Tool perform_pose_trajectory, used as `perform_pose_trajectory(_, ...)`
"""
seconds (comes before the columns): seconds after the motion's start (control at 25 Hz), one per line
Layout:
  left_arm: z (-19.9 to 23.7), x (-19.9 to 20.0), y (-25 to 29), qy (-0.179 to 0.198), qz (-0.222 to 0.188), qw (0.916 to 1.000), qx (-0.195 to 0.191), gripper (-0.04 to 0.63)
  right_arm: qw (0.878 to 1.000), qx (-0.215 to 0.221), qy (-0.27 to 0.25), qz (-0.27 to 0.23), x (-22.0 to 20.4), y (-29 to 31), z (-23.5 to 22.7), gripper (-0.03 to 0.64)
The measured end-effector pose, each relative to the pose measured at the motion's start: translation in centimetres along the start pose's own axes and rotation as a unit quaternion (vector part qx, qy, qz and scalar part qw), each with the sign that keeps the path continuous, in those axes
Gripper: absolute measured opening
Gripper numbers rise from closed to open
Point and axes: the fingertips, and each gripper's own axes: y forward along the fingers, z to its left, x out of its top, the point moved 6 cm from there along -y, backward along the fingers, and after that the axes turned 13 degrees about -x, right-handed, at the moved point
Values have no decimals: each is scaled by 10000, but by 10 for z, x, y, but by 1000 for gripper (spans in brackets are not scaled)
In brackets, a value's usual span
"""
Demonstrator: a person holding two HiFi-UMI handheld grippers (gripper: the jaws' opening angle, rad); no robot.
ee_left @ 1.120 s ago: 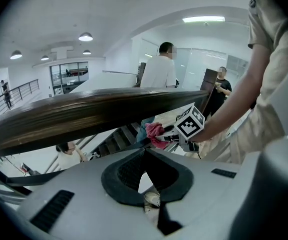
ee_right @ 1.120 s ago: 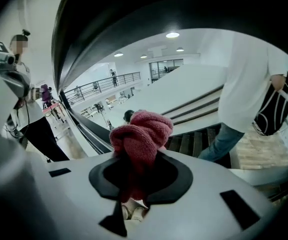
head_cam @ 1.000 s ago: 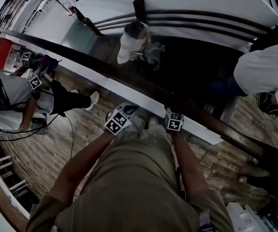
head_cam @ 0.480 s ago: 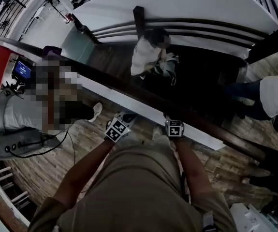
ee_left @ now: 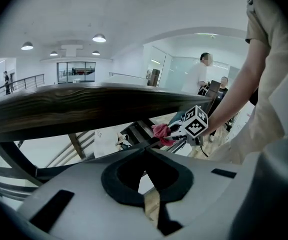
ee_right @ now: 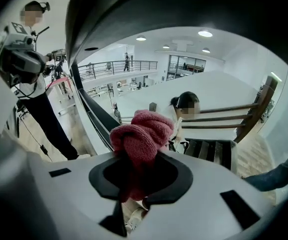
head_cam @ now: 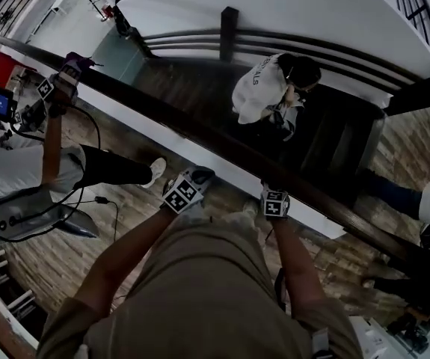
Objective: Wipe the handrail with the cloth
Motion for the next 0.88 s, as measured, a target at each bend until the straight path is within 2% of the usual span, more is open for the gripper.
perform_pose_trajectory(0.2,32,-31,-45,-9,120,9999,-77,17,9993,-341,109,99,8,2,28,89)
perform_pose_trajectory(0.4,61,-51,-69,191,199,9995,-149,17,9979,-562,334,-19,24,13,59,89)
perform_pose_trajectory(0.56,76,-60,-80,193,274,9994,-125,17,9981,-467,388,-53,37,21,81,89)
perform_pose_trajectory(0.88,97,-64,-95,112,277,9995,113,17,9997,-42,-5,-229,72,38,136,89)
